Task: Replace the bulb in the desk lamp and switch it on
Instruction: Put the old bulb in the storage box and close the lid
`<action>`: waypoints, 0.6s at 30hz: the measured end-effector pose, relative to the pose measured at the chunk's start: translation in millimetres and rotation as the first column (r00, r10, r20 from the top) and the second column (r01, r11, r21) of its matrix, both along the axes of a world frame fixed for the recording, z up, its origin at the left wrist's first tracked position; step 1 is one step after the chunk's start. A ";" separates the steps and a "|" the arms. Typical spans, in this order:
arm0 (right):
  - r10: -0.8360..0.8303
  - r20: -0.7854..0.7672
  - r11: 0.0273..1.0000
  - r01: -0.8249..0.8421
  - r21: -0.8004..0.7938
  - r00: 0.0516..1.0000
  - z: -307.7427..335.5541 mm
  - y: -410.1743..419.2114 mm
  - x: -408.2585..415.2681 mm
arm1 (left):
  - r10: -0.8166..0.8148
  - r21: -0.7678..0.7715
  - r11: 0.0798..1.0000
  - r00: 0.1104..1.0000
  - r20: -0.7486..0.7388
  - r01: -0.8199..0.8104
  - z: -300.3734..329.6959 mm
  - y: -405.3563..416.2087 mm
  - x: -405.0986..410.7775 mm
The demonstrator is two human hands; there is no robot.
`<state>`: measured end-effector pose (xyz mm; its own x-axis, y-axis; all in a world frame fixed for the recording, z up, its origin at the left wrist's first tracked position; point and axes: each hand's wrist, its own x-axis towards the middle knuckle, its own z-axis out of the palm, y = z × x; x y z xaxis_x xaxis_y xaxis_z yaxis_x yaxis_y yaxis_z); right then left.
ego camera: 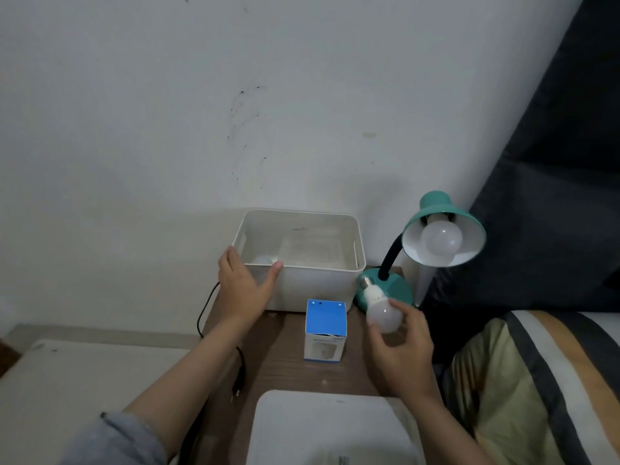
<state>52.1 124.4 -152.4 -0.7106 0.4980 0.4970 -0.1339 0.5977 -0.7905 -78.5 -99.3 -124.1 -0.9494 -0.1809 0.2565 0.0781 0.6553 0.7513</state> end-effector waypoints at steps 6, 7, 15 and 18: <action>0.112 -0.189 0.992 -0.120 -0.033 0.976 66.6 -15.5 -50.6 | 0.007 0.026 1.000 1.000 0.002 -0.007 0.8 -1.1 -6.1; 0.139 -0.189 0.990 -0.142 -0.004 0.972 73.2 -17.4 -66.4 | 0.004 0.026 1.000 1.000 0.001 -0.004 1.0 -1.2 -7.1; 0.239 0.476 0.950 -0.306 0.068 0.847 69.9 -26.3 -177.1 | 0.022 0.021 1.000 1.000 0.000 -0.022 2.8 -0.1 -12.3; 0.209 0.558 0.942 -0.318 0.104 0.803 60.0 -25.5 -196.1 | 0.029 0.012 1.000 1.000 0.002 -0.029 1.6 -0.2 -14.2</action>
<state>-144.0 98.9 -92.5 -0.9795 0.1910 0.0639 0.1013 0.7413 -0.6635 -92.8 -99.5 -122.5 -0.9443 -0.2111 0.2523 0.0581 0.6479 0.7595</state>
